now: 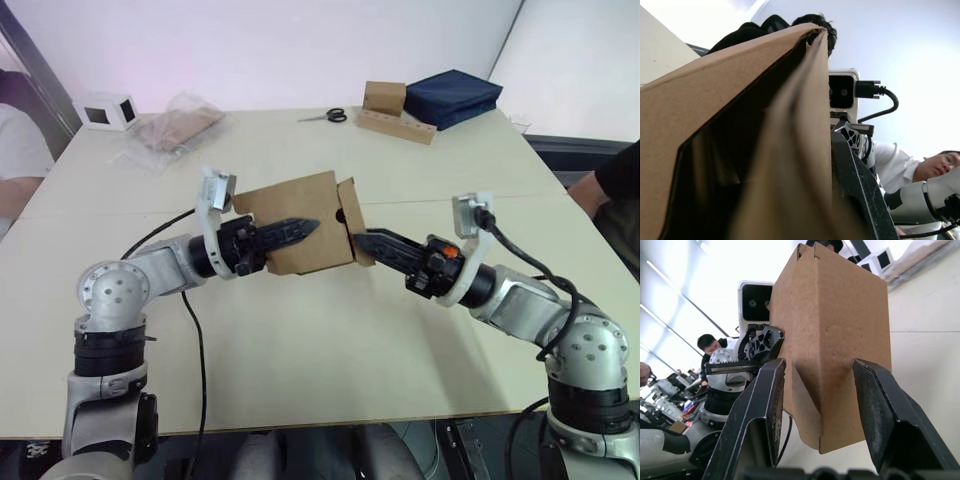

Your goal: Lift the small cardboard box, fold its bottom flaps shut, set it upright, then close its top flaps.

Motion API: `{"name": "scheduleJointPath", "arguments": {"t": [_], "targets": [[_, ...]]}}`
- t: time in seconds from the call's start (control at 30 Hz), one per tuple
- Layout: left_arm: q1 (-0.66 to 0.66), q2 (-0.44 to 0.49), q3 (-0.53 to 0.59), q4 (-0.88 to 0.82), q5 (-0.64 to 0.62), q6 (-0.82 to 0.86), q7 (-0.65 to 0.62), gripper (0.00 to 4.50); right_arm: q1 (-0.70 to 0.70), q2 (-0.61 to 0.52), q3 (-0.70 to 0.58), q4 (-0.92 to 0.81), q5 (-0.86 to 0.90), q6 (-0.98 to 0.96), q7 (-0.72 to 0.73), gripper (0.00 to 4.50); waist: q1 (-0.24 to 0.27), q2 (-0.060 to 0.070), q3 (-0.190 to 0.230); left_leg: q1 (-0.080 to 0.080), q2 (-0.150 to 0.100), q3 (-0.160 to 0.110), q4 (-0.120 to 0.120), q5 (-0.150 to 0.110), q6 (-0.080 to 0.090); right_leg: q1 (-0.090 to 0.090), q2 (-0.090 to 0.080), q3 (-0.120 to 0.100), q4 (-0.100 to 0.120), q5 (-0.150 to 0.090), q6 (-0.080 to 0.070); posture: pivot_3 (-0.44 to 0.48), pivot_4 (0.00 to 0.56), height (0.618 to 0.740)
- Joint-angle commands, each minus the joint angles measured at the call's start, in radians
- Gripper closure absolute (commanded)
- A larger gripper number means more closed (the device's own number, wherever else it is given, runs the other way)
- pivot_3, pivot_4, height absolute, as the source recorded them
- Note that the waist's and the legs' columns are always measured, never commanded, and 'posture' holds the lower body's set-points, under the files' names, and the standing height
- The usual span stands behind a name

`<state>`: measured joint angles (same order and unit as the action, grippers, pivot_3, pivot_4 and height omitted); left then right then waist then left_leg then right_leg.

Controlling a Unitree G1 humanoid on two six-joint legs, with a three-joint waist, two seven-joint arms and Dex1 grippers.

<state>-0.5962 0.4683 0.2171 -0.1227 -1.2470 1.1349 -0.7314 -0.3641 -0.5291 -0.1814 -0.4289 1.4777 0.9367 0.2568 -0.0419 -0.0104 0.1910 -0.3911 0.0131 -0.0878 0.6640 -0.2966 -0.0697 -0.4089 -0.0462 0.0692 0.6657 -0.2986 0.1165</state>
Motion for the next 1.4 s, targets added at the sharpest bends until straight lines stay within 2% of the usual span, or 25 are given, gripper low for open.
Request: {"name": "scheduleJointPath", "arguments": {"t": [0.03, 1.03, 1.07, 1.13, 1.4], "targets": [[-0.005, -0.002, 0.025, -0.034, -0.031, -0.020, 0.006, 4.50, 0.001, 0.003, -0.011, -0.041, 0.029, -0.026, -0.006, 2.38, 0.000, 0.000, 0.000, 0.000, 0.000, 0.000, 0.000, 0.000, 0.000, 0.000, 0.000, 0.000, 0.000, 0.000, 0.000, 0.000, 0.150, 0.740], [0.045, 0.005, -0.004, -0.080, -0.003, -0.101, -0.016, 4.50, -0.002, 0.034, -0.003, -0.029, 0.090, -0.074, -0.088, 2.38, 0.000, 0.000, 0.000, 0.000, 0.000, 0.000, 0.000, 0.000, 0.000, 0.000, 0.000, 0.000, 0.000, 0.000, 0.000, 0.000, 0.150, 0.740], [0.046, 0.007, -0.006, -0.082, -0.002, -0.100, -0.019, 4.50, -0.002, 0.034, -0.002, -0.029, 0.091, -0.075, -0.089, 2.88, 0.000, 0.000, 0.000, 0.000, 0.000, 0.000, 0.000, 0.000, 0.000, 0.000, 0.000, 0.000, 0.000, 0.000, 0.000, 0.000, 0.150, 0.740], [0.046, 0.011, -0.008, -0.082, -0.004, -0.095, -0.021, 4.50, -0.002, 0.033, -0.002, -0.030, 0.094, -0.077, -0.093, 3.39, 0.000, 0.000, 0.000, 0.000, 0.000, 0.000, 0.000, 0.000, 0.000, 0.000, 0.000, 0.000, 0.000, 0.000, 0.000, 0.000, 0.150, 0.740], [0.039, 0.021, -0.021, -0.090, 0.009, -0.093, -0.036, 4.50, -0.003, 0.029, -0.003, -0.042, 0.122, -0.085, -0.114, 3.39, 0.000, 0.000, 0.000, 0.000, 0.000, 0.000, 0.000, 0.000, 0.000, 0.000, 0.000, 0.000, 0.000, 0.000, 0.000, 0.000, 0.150, 0.740]]}}
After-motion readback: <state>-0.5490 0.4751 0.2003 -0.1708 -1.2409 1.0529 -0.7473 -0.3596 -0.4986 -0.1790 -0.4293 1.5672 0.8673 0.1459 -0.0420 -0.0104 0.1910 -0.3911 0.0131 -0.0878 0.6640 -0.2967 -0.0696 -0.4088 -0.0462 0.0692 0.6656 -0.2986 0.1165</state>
